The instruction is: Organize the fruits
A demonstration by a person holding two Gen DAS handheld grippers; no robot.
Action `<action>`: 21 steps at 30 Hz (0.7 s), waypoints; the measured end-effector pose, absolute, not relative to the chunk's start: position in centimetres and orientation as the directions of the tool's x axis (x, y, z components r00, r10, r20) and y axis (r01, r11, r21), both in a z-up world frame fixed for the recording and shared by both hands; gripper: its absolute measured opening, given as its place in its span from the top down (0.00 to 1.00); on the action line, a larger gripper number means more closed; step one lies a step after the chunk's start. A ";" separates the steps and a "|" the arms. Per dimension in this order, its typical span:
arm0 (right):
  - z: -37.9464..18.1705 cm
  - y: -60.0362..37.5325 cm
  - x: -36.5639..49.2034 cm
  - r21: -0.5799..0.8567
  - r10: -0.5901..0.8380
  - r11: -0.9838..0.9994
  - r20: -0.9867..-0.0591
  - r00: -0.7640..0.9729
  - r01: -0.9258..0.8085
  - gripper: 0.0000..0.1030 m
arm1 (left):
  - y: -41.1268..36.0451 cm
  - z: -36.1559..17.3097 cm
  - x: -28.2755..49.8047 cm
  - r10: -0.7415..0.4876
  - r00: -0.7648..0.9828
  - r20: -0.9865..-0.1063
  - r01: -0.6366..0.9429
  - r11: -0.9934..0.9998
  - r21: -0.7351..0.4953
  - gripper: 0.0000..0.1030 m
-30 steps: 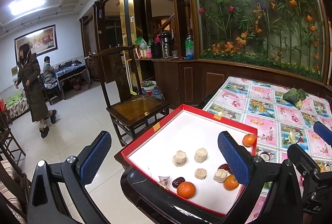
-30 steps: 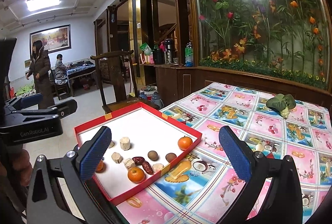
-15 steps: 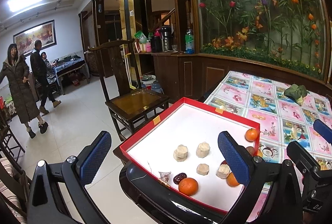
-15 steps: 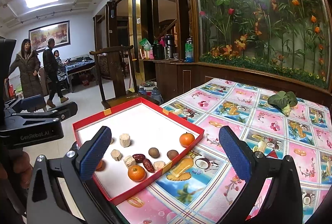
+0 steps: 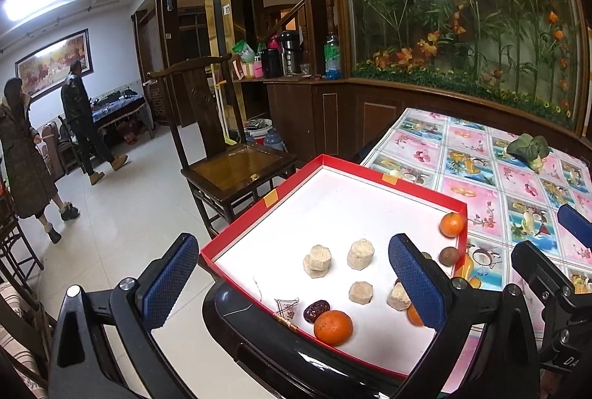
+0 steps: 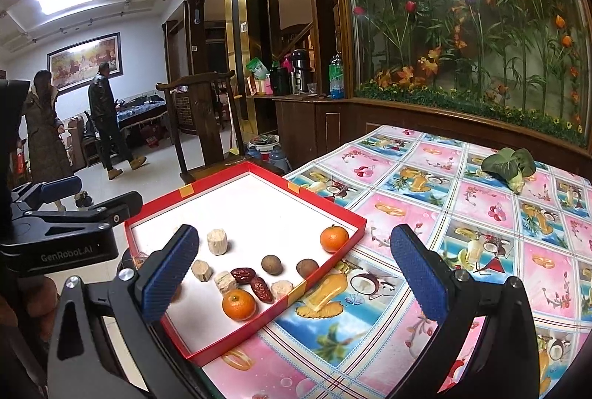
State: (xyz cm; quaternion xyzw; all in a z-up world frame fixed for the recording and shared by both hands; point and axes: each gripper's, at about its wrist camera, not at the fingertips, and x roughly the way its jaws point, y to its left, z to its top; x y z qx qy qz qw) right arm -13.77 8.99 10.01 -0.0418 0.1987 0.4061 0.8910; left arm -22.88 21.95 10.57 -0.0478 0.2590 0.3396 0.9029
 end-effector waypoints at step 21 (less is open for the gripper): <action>9.5 10.0 -13.5 0.089 0.704 0.665 -0.407 0.582 -0.742 0.00 | 23.1 10.0 -22.7 0.589 0.618 -0.520 -0.648 0.756 0.086 0.00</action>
